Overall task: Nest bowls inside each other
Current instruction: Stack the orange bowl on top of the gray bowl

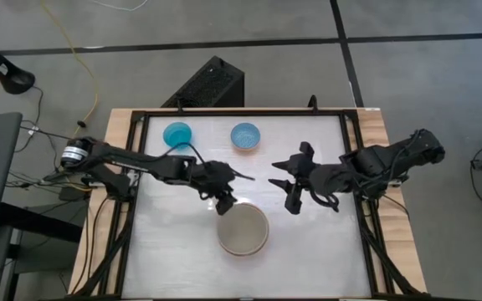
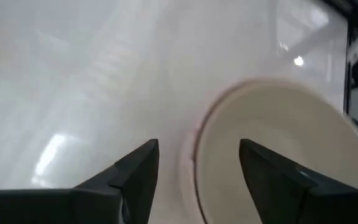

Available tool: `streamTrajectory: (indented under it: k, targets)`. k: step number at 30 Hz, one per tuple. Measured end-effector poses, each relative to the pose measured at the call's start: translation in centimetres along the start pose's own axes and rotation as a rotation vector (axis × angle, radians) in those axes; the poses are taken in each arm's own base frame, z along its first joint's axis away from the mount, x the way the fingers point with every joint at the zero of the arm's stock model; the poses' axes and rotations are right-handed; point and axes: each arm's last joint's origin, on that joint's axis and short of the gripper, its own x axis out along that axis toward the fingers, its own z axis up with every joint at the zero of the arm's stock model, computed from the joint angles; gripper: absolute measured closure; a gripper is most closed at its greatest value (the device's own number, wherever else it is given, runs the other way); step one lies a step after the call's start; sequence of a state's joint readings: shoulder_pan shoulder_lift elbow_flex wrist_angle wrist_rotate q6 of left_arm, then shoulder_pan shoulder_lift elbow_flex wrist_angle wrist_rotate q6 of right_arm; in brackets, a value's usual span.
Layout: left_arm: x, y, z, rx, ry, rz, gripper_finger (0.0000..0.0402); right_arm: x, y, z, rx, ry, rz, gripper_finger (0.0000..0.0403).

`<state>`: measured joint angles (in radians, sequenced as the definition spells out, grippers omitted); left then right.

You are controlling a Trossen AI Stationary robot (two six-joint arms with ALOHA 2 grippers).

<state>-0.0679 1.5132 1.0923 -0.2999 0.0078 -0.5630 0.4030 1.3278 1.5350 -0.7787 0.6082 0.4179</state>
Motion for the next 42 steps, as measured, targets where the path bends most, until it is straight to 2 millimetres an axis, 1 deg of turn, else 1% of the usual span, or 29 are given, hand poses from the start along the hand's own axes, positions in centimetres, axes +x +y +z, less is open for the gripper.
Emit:
streamTrajectory:
  k: [4,7,12,17,19,22,27,31,35,36,40,42]
  targets:
    - [-2.8,0.8,1.1,-0.001,-0.079,0.060,0.0188,1.3,-0.4,-1.2,-0.018,0.036,-0.047,0.0219]
    - [-4.8,1.4,1.6,-0.002,-0.126,0.098,0.0188,3.1,-1.2,-2.3,-0.004,0.070,-0.061,0.0219]
    - [-7.9,1.5,2.3,0.013,-0.221,0.095,0.0188,6.5,-3.3,-3.8,0.034,0.102,-0.023,0.0219]
    - [-10.3,1.4,2.3,0.059,-0.285,0.126,0.0188,9.6,-6.8,-5.0,0.059,0.124,0.019,0.0219]
    - [-11.1,1.5,2.1,0.075,-0.293,0.136,0.0188,10.5,-8.5,-5.4,0.070,0.134,0.038,0.0219]
    - [-12.2,1.7,1.8,0.092,-0.288,0.169,0.0188,11.4,-11.1,-5.9,0.083,0.171,0.048,0.0219]
    - [-13.4,2.0,1.2,0.097,-0.281,0.211,0.0188,12.3,-15.0,-6.6,0.100,0.175,0.066,0.0219]
    - [-13.6,2.1,1.1,0.096,-0.281,0.220,0.0188,14.2,-17.7,-7.5,0.114,0.222,0.094,0.0219]
    - [-13.6,2.1,1.1,0.096,-0.283,0.233,0.0188,17.3,-19.3,-9.0,0.125,0.291,0.158,0.0219]
    - [-13.6,2.2,1.2,0.094,-0.285,0.237,0.0188,17.9,-19.7,-9.1,0.117,0.305,0.166,0.0219]
    - [-13.6,2.3,1.2,0.090,-0.280,0.244,0.0188,20.3,-20.4,-8.8,0.082,0.321,0.216,0.0219]
    - [-13.6,2.5,1.1,0.088,-0.266,0.255,0.0188,21.1,-20.5,-8.6,0.046,0.338,0.235,0.0219]
